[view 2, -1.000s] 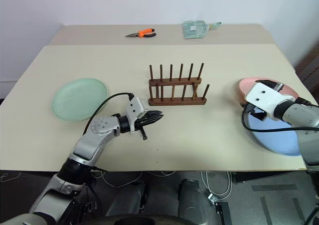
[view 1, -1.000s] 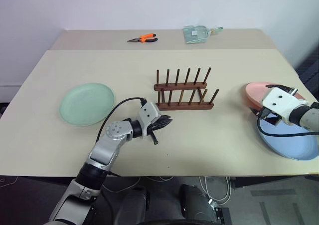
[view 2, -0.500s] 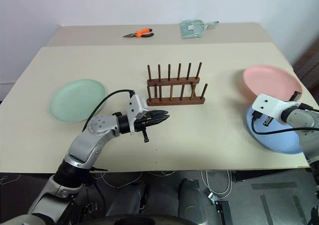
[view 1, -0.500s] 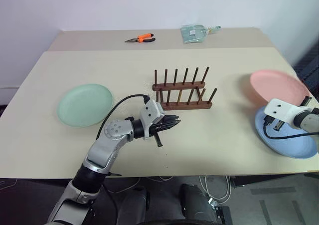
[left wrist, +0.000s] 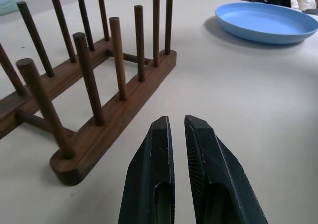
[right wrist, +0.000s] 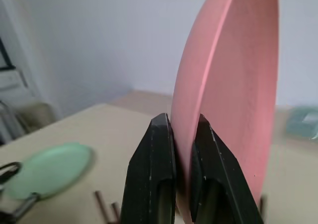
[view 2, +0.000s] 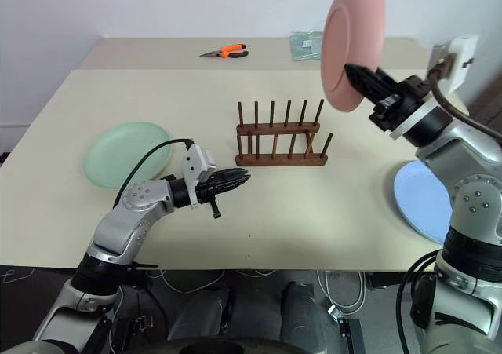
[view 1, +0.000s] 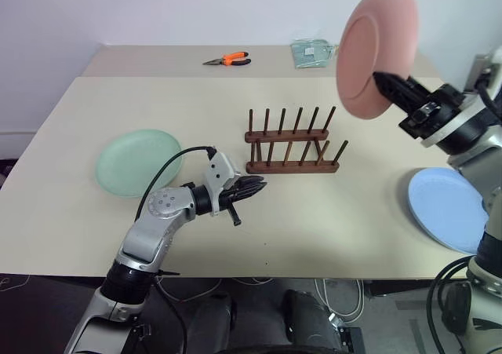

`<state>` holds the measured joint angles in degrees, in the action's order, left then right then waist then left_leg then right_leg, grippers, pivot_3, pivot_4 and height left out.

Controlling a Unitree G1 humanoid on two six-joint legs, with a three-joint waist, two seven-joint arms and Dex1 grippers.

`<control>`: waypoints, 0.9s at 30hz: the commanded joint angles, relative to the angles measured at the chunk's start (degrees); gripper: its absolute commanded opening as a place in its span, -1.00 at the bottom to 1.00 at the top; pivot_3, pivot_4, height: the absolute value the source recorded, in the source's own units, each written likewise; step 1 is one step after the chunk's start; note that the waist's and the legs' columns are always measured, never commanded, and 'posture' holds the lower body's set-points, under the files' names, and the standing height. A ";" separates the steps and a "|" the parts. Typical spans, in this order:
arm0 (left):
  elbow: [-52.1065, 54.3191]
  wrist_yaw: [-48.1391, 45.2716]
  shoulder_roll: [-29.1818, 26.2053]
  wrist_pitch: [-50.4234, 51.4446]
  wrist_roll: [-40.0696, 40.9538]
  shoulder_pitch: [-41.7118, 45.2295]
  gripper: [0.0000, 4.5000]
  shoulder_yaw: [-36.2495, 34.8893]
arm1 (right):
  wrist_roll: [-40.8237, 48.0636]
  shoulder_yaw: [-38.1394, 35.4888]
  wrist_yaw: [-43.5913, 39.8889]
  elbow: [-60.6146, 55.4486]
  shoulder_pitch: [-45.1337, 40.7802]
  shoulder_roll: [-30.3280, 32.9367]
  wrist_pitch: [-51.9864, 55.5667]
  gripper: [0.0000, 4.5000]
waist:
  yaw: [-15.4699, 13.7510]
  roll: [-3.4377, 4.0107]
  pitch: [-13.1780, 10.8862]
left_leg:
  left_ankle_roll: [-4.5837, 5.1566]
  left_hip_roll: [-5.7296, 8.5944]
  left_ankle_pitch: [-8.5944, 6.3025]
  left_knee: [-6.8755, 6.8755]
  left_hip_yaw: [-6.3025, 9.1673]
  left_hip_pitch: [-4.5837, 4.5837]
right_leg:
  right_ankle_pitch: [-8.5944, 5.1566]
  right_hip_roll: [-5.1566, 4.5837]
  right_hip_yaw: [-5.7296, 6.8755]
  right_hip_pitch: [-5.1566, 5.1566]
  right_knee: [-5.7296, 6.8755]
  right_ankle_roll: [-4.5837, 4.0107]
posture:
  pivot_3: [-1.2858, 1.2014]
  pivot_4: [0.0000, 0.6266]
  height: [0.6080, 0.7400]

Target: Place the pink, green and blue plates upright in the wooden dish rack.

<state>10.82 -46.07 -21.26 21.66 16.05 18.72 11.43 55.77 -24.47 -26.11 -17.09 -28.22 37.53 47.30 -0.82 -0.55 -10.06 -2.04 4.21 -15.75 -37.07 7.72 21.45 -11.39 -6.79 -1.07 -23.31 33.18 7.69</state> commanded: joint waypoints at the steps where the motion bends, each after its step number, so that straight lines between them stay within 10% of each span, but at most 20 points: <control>1: 2.26 0.40 0.13 -0.64 0.83 -0.65 -0.81 -0.71 | 1.25 0.64 2.51 -0.82 -1.31 -0.71 1.08 -0.98 | 0.13 0.02 0.00 | 0.00 -0.01 0.00 0.03 -0.03 -0.01 | 0.00 0.01 0.00 -0.04 0.01 0.00 | 0.03 -0.52 1.00; 27: 4.21 2.03 -0.79 -0.01 1.27 -2.70 -0.81 -1.36 | 8.29 1.57 10.76 3.67 -2.86 -3.14 4.69 -0.98 | 0.20 0.05 -0.01 | 0.00 -0.05 0.00 0.09 -0.09 -0.02 | 0.01 0.06 -0.02 -0.11 0.06 0.01 | 0.03 -0.52 1.00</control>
<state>12.44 -44.11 -21.88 21.82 16.46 16.14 11.29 64.55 -22.69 -15.46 -13.22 -31.10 34.39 52.27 -0.62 -0.50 -10.07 -2.04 4.16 -15.75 -36.98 7.63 21.43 -11.38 -6.73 -1.09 -23.42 33.24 7.70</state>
